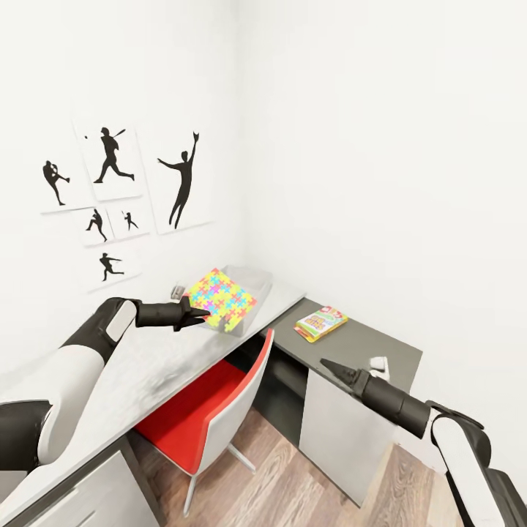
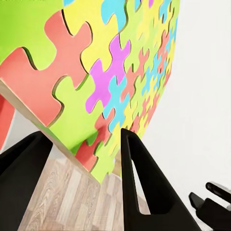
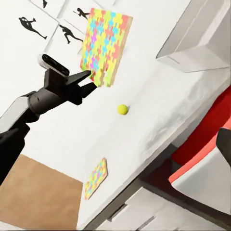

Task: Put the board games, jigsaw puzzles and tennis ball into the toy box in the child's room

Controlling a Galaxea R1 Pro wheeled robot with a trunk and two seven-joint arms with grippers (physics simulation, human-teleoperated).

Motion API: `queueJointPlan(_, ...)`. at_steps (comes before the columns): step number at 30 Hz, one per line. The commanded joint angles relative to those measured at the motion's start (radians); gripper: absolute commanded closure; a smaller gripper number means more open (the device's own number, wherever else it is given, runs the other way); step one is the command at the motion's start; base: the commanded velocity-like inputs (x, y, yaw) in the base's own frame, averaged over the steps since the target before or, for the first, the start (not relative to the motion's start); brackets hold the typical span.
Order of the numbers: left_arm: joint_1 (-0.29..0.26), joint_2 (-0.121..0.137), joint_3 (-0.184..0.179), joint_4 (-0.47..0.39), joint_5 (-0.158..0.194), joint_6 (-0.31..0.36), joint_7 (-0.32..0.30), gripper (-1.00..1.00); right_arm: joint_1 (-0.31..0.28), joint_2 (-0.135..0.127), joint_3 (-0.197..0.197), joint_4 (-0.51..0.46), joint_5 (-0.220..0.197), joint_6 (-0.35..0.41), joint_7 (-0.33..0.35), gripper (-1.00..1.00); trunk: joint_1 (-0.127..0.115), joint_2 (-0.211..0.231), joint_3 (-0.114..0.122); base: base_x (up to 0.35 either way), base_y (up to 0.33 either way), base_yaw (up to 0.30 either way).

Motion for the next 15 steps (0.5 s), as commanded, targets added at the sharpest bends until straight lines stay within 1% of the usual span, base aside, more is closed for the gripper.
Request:
queueJointPlan(1, -0.001, 0.000, 0.000, 0.000, -0.003, 0.001, -0.005, 1.00, -0.001, -0.004, -0.005, 0.000, 0.003, 0.005, 0.029, -1.00, 0.001, -0.002, -0.002, 0.014, 0.000, 0.000)
queueJointPlan(3, -0.001, 0.000, -0.001, 0.000, -0.003, -0.003, -0.005, 1.00, 0.000, -0.018, -0.040, 0.001, 0.002, 0.004, 0.096, -1.00, 0.001, -0.002, -0.002, 0.065, 0.000, 0.000)
queueJointPlan(5, -0.001, -0.001, -0.001, 0.000, -0.004, -0.005, -0.003, 1.00, 0.004, -0.024, -0.084, 0.001, 0.001, 0.005, 0.128, -1.00, 0.001, -0.002, -0.002, 0.196, 0.000, 0.000)
queueJointPlan(7, -0.001, -0.002, -0.001, 0.000, -0.004, -0.005, 0.002, 1.00, 0.005, -0.027, -0.108, 0.002, 0.000, 0.005, 0.143, -1.00, 0.001, -0.002, -0.002, 0.203, 0.000, 0.000)
queueJointPlan(11, -0.001, -0.003, 0.004, 0.000, -0.003, -0.007, 0.016, 1.00, 0.006, -0.027, -0.120, 0.003, 0.000, 0.003, 0.152, -1.00, 0.001, -0.002, -0.002, 0.130, 0.000, 0.000)
queueJointPlan(15, -0.001, -0.004, 0.007, 0.001, -0.003, -0.007, 0.019, 1.00, 0.007, -0.027, -0.123, 0.003, 0.001, 0.002, 0.154, -1.00, 0.001, -0.002, -0.002, 0.244, 0.000, 0.000)
